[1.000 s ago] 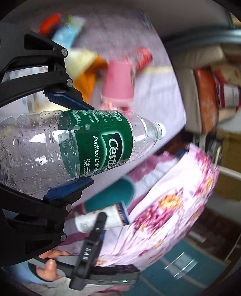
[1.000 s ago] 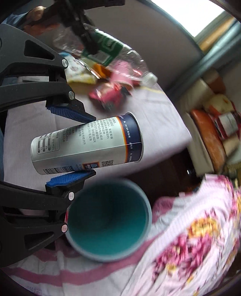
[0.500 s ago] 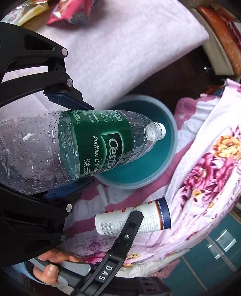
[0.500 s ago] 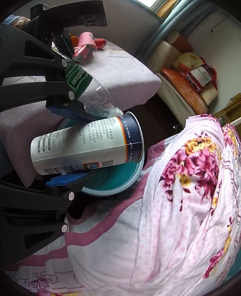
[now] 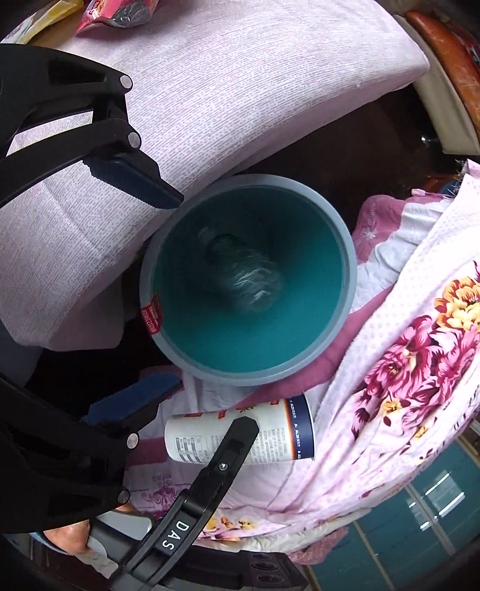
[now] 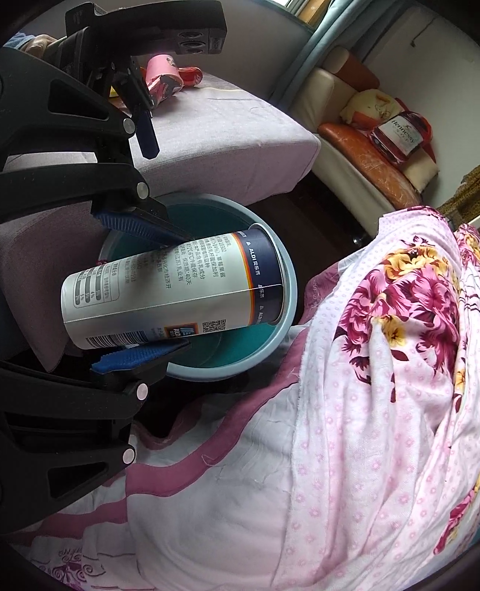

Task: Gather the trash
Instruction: 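Carry bottle and cup to the teal bin and open both tools to drop them, then move both tools back over the trash pile on the table, then grasp the white medicine box with left tool while right tool grasps the pink paper cup, then carry box and pink cup over the teal bin and open both tools, then move both tools back over the remaining trash on the table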

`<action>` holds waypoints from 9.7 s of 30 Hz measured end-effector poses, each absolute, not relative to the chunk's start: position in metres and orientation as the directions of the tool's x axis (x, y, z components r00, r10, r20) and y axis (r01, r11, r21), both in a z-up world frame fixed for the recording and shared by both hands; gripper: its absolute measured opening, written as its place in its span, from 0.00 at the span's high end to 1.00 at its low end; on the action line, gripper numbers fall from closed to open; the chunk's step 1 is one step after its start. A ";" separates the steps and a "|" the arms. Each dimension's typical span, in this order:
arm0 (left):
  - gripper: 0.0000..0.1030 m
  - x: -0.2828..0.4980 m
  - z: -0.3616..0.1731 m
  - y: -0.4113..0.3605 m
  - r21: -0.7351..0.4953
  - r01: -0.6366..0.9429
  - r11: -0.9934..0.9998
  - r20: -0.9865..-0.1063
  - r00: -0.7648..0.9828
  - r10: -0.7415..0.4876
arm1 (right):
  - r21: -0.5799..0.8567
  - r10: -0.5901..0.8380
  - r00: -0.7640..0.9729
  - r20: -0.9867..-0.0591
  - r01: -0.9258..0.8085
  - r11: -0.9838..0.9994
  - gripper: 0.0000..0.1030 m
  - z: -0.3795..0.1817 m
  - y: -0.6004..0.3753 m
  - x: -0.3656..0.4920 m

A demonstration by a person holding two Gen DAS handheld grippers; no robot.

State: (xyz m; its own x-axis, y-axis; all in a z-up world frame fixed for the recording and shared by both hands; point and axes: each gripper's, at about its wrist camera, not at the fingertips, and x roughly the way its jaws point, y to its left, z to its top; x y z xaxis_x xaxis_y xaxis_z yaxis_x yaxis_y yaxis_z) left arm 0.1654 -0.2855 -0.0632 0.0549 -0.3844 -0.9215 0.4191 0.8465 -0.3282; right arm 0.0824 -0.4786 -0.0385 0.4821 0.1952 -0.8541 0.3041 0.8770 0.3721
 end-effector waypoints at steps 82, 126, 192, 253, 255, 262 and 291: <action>0.07 -0.034 -0.080 -0.013 0.080 0.162 0.984 -0.949 0.316 0.025 | 0.311 0.321 0.208 -0.924 -0.080 0.947 0.17 -0.030 -0.206 0.010; 0.37 0.076 0.024 0.142 -0.310 -0.100 0.945 -0.787 0.585 -0.196 | -0.034 0.186 0.326 -0.927 -0.566 0.823 0.17 0.000 -0.046 0.161; 0.36 0.144 -0.022 -0.228 -0.224 0.423 0.878 -0.903 0.248 -0.350 | 0.309 0.167 0.581 -0.797 0.154 0.939 0.41 0.004 -0.433 0.091; 0.07 0.111 -0.024 -0.139 -0.311 0.279 0.908 -0.879 0.278 -0.387 | 0.236 0.150 0.443 -0.884 0.145 0.961 0.23 0.001 -0.369 0.102; 0.07 0.107 -0.021 -0.127 -0.312 0.269 0.911 -0.875 0.292 -0.386 | 0.233 0.156 0.439 -0.885 0.125 0.964 0.23 0.003 -0.356 0.101; 0.07 0.091 -0.009 -0.074 -0.321 0.213 0.923 -0.857 0.348 -0.379 | 0.213 0.174 0.414 -0.893 0.050 0.976 0.22 0.009 -0.307 0.099; 0.07 -0.017 -0.040 0.145 -0.271 -0.149 0.951 -0.881 0.436 -0.183 | 0.180 0.234 0.246 -0.941 -0.223 0.958 0.22 -0.018 -0.130 0.067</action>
State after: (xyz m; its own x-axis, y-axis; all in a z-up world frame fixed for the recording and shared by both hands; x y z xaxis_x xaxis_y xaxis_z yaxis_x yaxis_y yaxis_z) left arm -0.0165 0.1452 -0.0403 0.4358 -0.1826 -0.8813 -0.1489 0.9511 -0.2707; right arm 0.0665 -0.1299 -0.0180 0.2456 0.2340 -0.9407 -0.2232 0.9580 0.1801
